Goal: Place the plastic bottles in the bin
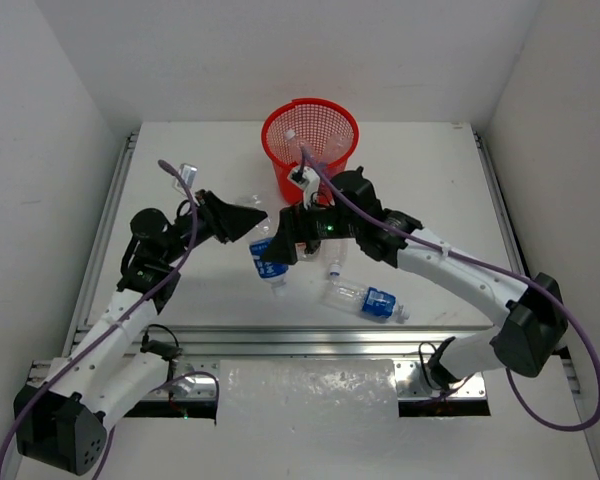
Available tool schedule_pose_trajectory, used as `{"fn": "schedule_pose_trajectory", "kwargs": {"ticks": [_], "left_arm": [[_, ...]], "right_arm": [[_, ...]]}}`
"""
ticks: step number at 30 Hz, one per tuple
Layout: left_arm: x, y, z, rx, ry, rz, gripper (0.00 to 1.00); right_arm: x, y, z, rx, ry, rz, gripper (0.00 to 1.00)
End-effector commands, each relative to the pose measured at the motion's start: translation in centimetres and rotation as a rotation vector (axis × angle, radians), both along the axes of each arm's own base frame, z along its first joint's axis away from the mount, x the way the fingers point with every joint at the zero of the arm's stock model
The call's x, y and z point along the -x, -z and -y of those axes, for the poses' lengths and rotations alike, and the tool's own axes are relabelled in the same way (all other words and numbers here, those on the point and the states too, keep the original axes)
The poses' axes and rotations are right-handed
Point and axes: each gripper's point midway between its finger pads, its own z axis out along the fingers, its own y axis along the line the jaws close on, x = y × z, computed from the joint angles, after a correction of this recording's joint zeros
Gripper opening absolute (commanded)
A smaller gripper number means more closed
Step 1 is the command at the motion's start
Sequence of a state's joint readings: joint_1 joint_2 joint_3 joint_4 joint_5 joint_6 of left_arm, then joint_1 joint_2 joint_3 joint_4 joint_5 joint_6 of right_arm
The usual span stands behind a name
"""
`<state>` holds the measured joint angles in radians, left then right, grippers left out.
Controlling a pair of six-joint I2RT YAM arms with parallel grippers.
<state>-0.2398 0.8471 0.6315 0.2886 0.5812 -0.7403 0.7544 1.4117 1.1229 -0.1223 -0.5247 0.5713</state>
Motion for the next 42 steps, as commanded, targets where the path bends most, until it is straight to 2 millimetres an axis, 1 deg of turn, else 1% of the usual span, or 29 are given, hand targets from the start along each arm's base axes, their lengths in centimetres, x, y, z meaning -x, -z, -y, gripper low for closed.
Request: {"fn": "schedule_pose_trajectory", "kwargs": {"ticks": [1, 2, 5, 6, 7, 8, 9, 10, 11, 12, 13, 14, 15, 17, 18, 19, 20, 21, 22, 23, 28, 30, 33, 35, 37, 38, 39, 41, 42], "left_arm": [[3.8, -4.1, 1.9, 0.084, 0.208, 0.149, 0.0], [3.7, -4.1, 2.0, 0.087, 0.212, 0.144, 0.01], [3.3, -4.3, 2.1, 0.085, 0.213, 0.142, 0.08], [3.1, -4.1, 2.1, 0.081, 0.208, 0.127, 0.23], [2.6, -4.7, 2.0, 0.066, 0.19, 0.136, 0.4], [1.3, -4.8, 1.4, 0.052, 0.112, 0.119, 0.56], [0.3, -5.1, 0.8, 0.028, 0.045, 0.104, 0.87], [-0.3, -5.4, -0.3, -0.047, -0.035, 0.058, 0.96], [-2.5, -5.1, -3.0, -0.094, -0.244, -0.002, 1.0], [-2.6, -4.7, -5.3, -0.173, -0.368, -0.101, 1.0], [-4.0, -4.4, -10.0, -0.225, -0.644, -0.162, 1.0], [-2.8, -2.0, -12.4, -0.315, -0.749, -0.285, 1.0], [-2.5, -3.2, -15.6, -0.335, -0.923, -0.287, 1.0], [-1.4, -1.6, -17.5, -0.4, -1.001, -0.314, 1.0], [-0.8, -1.6, -17.8, -0.405, -1.002, -0.286, 1.0], [-0.7, -0.8, -17.6, -0.422, -0.985, -0.275, 1.0], [-0.8, 0.9, -17.4, -0.461, -0.96, -0.273, 1.0], [-0.7, 1.4, -17.0, -0.464, -0.931, -0.27, 1.0], [-0.7, 2.4, -16.8, -0.483, -0.914, -0.283, 1.0], [-0.7, 3.8, -16.6, -0.509, -0.895, -0.302, 1.0], [-0.9, 5.0, -14.8, -0.504, -0.793, -0.305, 1.0], [-0.9, 5.1, -14.8, -0.507, -0.79, -0.3, 1.0], [-0.7, 4.8, -15.5, -0.508, -0.828, -0.295, 1.0], [-0.6, 4.6, -15.6, -0.504, -0.831, -0.291, 1.0], [-0.6, 4.6, -15.5, -0.501, -0.825, -0.289, 1.0], [-0.6, 4.7, -15.4, -0.501, -0.82, -0.29, 1.0], [-0.7, 4.8, -15.4, -0.507, -0.815, -0.293, 1.0], [-0.9, 5.0, -14.9, -0.506, -0.785, -0.294, 1.0], [-1.0, 5.3, -14.5, -0.51, -0.758, -0.297, 1.0]], "right_arm": [[1.2, -4.7, -2.9, -0.136, -0.08, 0.067, 0.99], [1.4, -5.4, -3.6, -0.175, -0.103, 0.067, 0.99], [2.7, -6.9, -4.5, -0.248, -0.181, 0.058, 0.86], [2.6, -7.1, -4.6, -0.254, -0.183, 0.061, 0.58], [2.4, -7.1, -4.6, -0.249, -0.174, 0.074, 0.41], [1.5, -6.4, -4.3, -0.213, -0.12, 0.078, 0.15], [0.7, -6.6, -3.9, -0.19, -0.073, 0.103, 0.0], [-0.2, -6.4, -3.5, -0.158, -0.024, 0.126, 0.0], [-1.8, -5.3, -2.4, -0.083, 0.061, 0.148, 0.0], [-3.6, -6.0, -1.3, -0.069, 0.12, 0.173, 0.0], [-4.7, -5.9, -0.3, -0.043, 0.172, 0.172, 0.0], [-7.4, -6.8, 1.6, -0.03, 0.282, 0.204, 0.0], [-8.9, -7.0, 2.6, -0.004, 0.346, 0.235, 0.0], [-13.0, -9.3, 5.4, 0.016, 0.498, 0.305, 0.0], [-14.9, -8.6, 6.0, 0.057, 0.531, 0.317, 0.0], [-16.5, -11.2, 6.5, 0.039, 0.574, 0.373, 0.0], [-18.6, -12.0, 7.7, 0.066, 0.653, 0.415, 0.0], [-20.8, -10.6, 7.9, 0.136, 0.678, 0.445, 0.0], [-22.4, -13.2, 8.1, 0.121, 0.721, 0.503, 0.0], [-24.1, -13.6, 8.8, 0.138, 0.758, 0.527, 0.0], [-32.0, -13.4, 8.6, 0.247, 0.869, 0.67, 0.0], [-33.7, -12.9, 8.7, 0.277, 0.891, 0.713, 0.0], [-35.8, -10.3, 8.0, 0.31, 0.89, 0.723, 0.01], [-35.8, -9.1, 7.4, 0.303, 0.864, 0.69, 0.04], [-34.9, -9.5, 6.9, 0.259, 0.849, 0.668, 0.09], [-34.4, -8.7, 6.8, 0.256, 0.826, 0.647, 0.11], [-33.7, -9.9, 6.8, 0.227, 0.826, 0.647, 0.15], [-33.1, -10.5, 7.1, 0.226, 0.822, 0.639, 0.84], [-32.5, -11.4, 7.3, 0.225, 0.819, 0.639, 0.99]]}}
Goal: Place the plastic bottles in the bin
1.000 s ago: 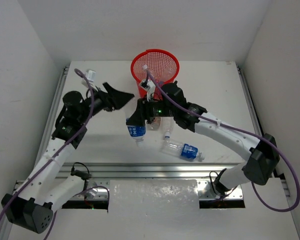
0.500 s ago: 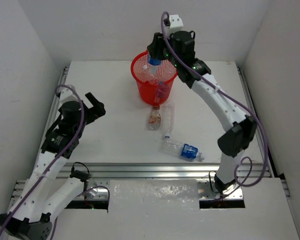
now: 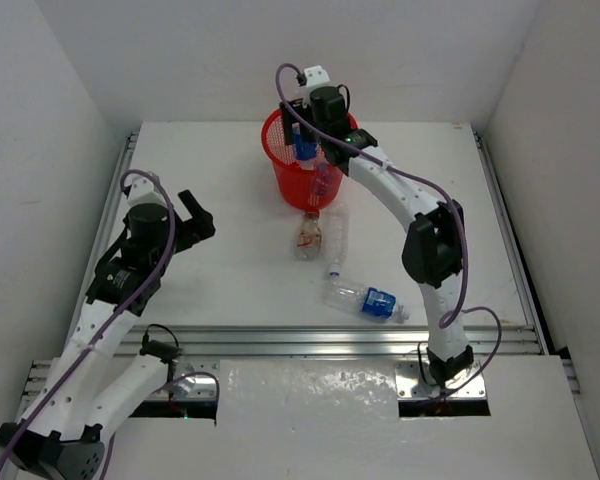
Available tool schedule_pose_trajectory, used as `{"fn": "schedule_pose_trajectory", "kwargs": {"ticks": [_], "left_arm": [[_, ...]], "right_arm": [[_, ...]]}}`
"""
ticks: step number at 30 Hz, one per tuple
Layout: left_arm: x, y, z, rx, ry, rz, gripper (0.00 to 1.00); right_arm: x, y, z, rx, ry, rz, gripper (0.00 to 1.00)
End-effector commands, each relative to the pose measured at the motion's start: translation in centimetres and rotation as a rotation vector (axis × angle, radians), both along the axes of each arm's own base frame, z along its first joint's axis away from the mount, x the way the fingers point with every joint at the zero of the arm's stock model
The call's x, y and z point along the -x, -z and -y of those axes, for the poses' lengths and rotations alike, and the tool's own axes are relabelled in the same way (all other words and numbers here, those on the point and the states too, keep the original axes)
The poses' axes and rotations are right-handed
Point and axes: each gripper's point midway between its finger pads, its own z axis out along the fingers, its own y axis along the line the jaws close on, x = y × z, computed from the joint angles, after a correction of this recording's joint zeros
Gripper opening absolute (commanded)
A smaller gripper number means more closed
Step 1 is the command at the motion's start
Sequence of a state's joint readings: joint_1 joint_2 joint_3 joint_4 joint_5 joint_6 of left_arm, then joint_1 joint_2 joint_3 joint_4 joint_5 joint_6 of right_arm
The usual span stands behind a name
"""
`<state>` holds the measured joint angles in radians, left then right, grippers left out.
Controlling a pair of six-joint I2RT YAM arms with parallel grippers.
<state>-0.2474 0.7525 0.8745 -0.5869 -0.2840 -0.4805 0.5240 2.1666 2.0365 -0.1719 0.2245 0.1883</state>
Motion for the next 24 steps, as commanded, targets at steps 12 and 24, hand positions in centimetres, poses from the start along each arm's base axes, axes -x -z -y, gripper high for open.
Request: {"fn": "schedule_pose_trajectory", "kwargs": {"ticks": [12, 24], "left_arm": [[-2.4, 1.8, 7.7, 0.147, 0.259, -0.076, 1.0], [-7.5, 7.9, 20.7, 0.071, 0.481, -0.174, 0.97]], "right_arm": [[15.7, -15.6, 9.8, -0.129, 0.096, 0.035, 0.99], [31.2, -6.2, 14.5, -0.251, -0.021, -0.132, 0.99]]}}
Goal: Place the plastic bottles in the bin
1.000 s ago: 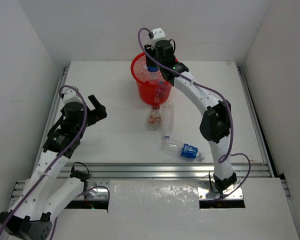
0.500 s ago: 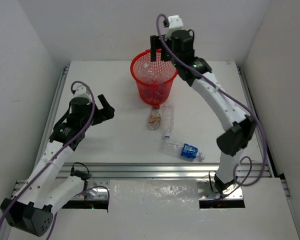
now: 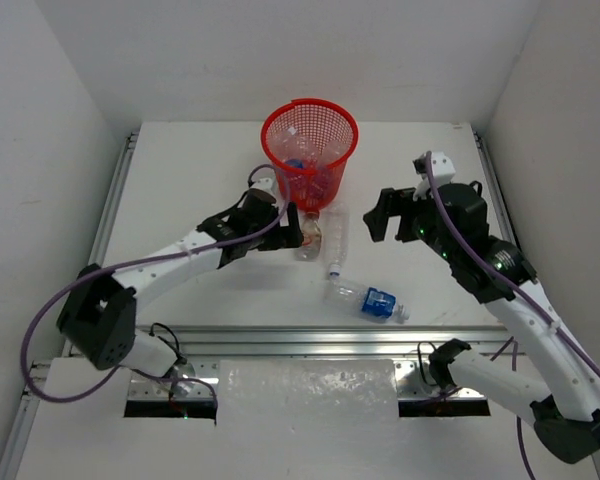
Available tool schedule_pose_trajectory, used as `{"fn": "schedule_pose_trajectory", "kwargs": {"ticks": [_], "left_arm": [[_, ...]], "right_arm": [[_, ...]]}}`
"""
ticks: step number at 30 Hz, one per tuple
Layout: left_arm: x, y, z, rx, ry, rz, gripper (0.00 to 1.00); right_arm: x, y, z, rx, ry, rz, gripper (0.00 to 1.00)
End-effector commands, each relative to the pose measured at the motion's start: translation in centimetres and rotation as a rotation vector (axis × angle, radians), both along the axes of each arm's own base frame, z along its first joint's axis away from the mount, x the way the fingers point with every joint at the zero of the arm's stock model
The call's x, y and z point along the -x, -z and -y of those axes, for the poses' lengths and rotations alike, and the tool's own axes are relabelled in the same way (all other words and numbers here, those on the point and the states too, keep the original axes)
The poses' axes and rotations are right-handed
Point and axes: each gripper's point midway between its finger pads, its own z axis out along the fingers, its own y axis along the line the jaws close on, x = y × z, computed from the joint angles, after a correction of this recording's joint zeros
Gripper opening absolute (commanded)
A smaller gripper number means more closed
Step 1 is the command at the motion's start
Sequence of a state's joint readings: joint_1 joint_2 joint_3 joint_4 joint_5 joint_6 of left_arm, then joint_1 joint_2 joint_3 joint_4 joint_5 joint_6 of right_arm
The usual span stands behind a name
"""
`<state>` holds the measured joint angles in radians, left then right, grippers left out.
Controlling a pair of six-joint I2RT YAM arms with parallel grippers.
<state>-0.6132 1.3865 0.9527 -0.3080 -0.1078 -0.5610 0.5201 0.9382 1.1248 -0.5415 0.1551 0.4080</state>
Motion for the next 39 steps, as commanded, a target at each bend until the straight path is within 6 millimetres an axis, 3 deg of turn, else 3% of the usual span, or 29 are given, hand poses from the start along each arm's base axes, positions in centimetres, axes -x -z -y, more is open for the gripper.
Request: {"fn": "schedule_pose_trajectory", "kwargs": {"ticks": [1, 3, 7, 16, 21, 24, 25, 26, 27, 32, 33, 34, 36, 37, 39], "left_arm": [[-3.6, -2.9, 2.9, 0.068, 0.038, 0.114, 0.96], [-4.5, -1.8, 4.5, 0.061, 0.104, 0.105, 0.95], [-6.1, 0.9, 5.8, 0.011, 0.132, 0.051, 0.92], [-8.4, 4.9, 6.2, -0.04, 0.098, 0.008, 0.83], [-8.4, 8.1, 6.4, -0.048, 0.096, -0.049, 0.72], [-8.0, 9.3, 6.5, -0.041, 0.097, -0.07, 0.71], [-7.8, 9.8, 6.3, -0.044, 0.092, -0.08, 0.68], [-7.6, 10.1, 6.1, -0.047, 0.083, -0.089, 0.59], [-7.6, 10.1, 5.8, -0.053, 0.068, -0.09, 0.37], [-5.8, 8.1, 3.8, -0.036, -0.002, -0.064, 0.16], [-5.5, 7.6, 3.4, -0.034, -0.017, -0.054, 0.05], [-4.7, 6.2, 2.8, -0.012, -0.028, -0.035, 0.03], [-3.1, 5.6, 1.9, 0.009, -0.029, -0.025, 0.0], [-2.6, 2.6, 2.1, 0.065, -0.018, 0.037, 0.0], [-0.6, 1.3, 2.1, 0.133, 0.033, 0.069, 0.0]], "right_arm": [[2.3, 0.5, 0.0, -0.059, -0.034, -0.019, 0.99], [3.1, 0.8, 0.1, -0.062, -0.052, -0.02, 0.99], [4.6, 0.2, -0.2, -0.104, -0.103, 0.003, 0.99], [6.1, -1.0, -1.3, -0.175, -0.186, 0.025, 0.99], [6.1, 0.0, -1.9, -0.178, -0.213, 0.001, 0.99], [6.1, 0.1, -2.0, -0.178, -0.219, -0.001, 0.99], [6.1, 0.2, -2.1, -0.179, -0.222, -0.004, 0.99], [6.1, 0.1, -2.1, -0.18, -0.223, -0.003, 0.99], [6.2, 0.1, -2.2, -0.184, -0.227, 0.0, 0.99], [6.3, 0.0, -2.1, -0.189, -0.225, 0.008, 0.99], [6.2, 0.0, -2.2, -0.19, -0.228, 0.01, 0.99], [6.2, 0.3, -2.4, -0.191, -0.237, 0.001, 0.99], [6.1, 0.8, -3.2, -0.198, -0.27, -0.003, 0.99], [6.6, 0.9, -4.1, -0.212, -0.337, -0.009, 0.99], [6.5, 1.8, -5.7, -0.233, -0.413, -0.009, 0.99]]}}
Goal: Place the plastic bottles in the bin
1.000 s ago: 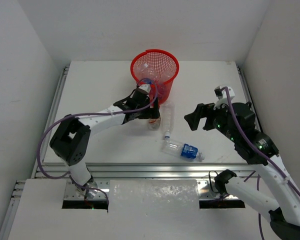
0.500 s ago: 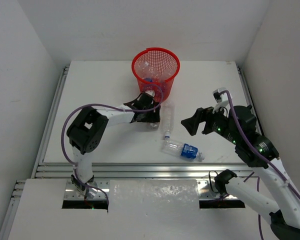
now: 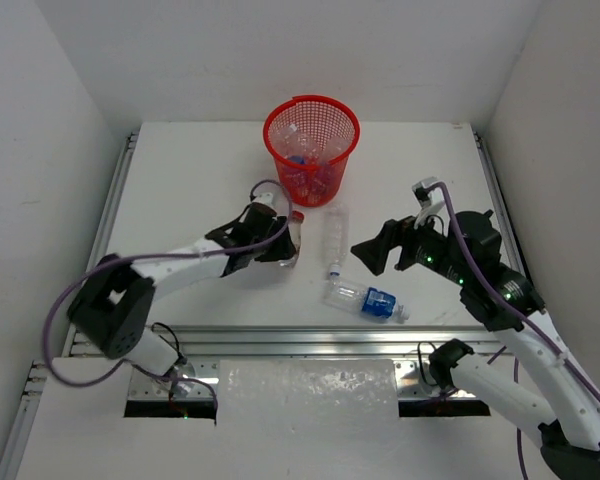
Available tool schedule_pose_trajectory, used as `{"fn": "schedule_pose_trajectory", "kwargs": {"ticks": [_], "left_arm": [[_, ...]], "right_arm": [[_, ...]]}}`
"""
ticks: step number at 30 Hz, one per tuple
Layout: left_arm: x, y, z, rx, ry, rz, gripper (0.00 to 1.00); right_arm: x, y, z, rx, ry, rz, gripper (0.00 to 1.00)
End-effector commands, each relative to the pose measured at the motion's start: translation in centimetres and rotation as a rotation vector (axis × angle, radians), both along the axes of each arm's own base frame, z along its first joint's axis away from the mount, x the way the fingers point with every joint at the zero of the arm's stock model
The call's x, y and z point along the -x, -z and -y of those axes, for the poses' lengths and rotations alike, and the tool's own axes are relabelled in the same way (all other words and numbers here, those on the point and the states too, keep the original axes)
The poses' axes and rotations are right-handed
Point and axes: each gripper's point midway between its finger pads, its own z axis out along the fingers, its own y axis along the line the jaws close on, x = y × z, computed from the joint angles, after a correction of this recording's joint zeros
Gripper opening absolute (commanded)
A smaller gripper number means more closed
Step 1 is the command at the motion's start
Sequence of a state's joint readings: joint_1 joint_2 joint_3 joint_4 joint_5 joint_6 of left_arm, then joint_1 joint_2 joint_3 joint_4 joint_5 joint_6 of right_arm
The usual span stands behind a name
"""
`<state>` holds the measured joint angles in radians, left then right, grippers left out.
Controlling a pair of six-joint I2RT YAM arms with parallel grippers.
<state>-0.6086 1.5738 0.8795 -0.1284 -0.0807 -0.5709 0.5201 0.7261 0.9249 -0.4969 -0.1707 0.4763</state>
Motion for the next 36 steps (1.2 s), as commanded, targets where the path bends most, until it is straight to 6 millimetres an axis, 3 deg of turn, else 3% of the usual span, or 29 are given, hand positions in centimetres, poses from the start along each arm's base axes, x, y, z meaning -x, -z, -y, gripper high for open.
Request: {"fn": "schedule_pose_trajectory", "kwargs": {"ticks": [1, 2, 3, 4, 5, 7, 10, 17, 21, 24, 25, 26, 27, 28, 29, 30, 33, 36], "left_arm": [[1.0, -9.0, 1.2, 0.223, 0.06, 0.231, 0.0], [1.7, -10.5, 1.6, 0.273, 0.1, 0.274, 0.0], [3.2, -11.7, 2.4, 0.337, 0.181, 0.304, 0.0], [4.4, -14.5, 2.5, 0.386, 0.243, 0.379, 0.0], [5.3, -15.7, 2.7, 0.422, 0.294, 0.409, 0.0], [7.8, -18.8, 3.2, 0.515, 0.408, 0.481, 0.0], [11.3, -21.9, 4.1, 0.625, 0.577, 0.539, 0.0], [13.8, -23.4, 5.0, 0.726, 0.721, 0.538, 0.0], [15.0, -23.9, 5.2, 0.765, 0.786, 0.546, 0.0], [15.2, -24.2, 5.1, 0.764, 0.794, 0.553, 0.02], [14.9, -24.2, 5.1, 0.756, 0.78, 0.552, 0.1], [14.7, -24.3, 5.0, 0.752, 0.767, 0.558, 0.2], [14.6, -24.4, 5.0, 0.747, 0.756, 0.555, 0.48], [14.0, -24.5, 4.9, 0.732, 0.722, 0.551, 0.69], [13.6, -24.6, 4.6, 0.72, 0.687, 0.551, 0.8], [13.2, -24.7, 4.5, 0.707, 0.662, 0.551, 0.84], [11.6, -24.6, 3.4, 0.635, 0.54, 0.536, 0.92], [9.6, -23.8, 1.1, 0.518, 0.358, 0.5, 0.96]], "right_arm": [[0.2, -0.2, -3.4, -0.085, -0.181, 0.049, 0.99], [1.1, -1.4, -5.3, -0.157, -0.305, 0.091, 0.99], [1.4, -0.4, -6.0, -0.178, -0.348, 0.073, 0.99], [1.6, -0.7, -6.6, -0.212, -0.384, 0.08, 0.99], [2.0, -0.5, -7.5, -0.244, -0.436, 0.043, 0.99], [1.4, -1.7, -8.3, -0.291, -0.458, 0.091, 0.99], [1.0, -3.2, -9.8, -0.362, -0.521, 0.102, 0.99], [1.0, -5.5, -12.5, -0.386, -0.602, 0.135, 0.99], [-0.4, -6.1, -12.6, -0.359, -0.526, 0.168, 0.98], [-0.8, -6.5, -12.6, -0.353, -0.511, 0.184, 0.69], [-0.7, -6.5, -12.7, -0.354, -0.523, 0.184, 0.6], [-0.5, -6.5, -12.8, -0.355, -0.537, 0.182, 0.3], [-0.6, -6.3, -12.8, -0.351, -0.535, 0.175, 0.06], [-0.7, -6.0, -12.7, -0.349, -0.522, 0.169, 0.0], [-0.7, -5.9, -12.6, -0.345, -0.517, 0.168, 0.0], [-0.8, -5.8, -12.5, -0.332, -0.512, 0.176, 0.0], [-1.7, -5.2, -11.9, -0.281, -0.445, 0.165, 0.0], [-4.1, -6.4, -10.7, -0.236, -0.314, 0.203, 0.0]]}}
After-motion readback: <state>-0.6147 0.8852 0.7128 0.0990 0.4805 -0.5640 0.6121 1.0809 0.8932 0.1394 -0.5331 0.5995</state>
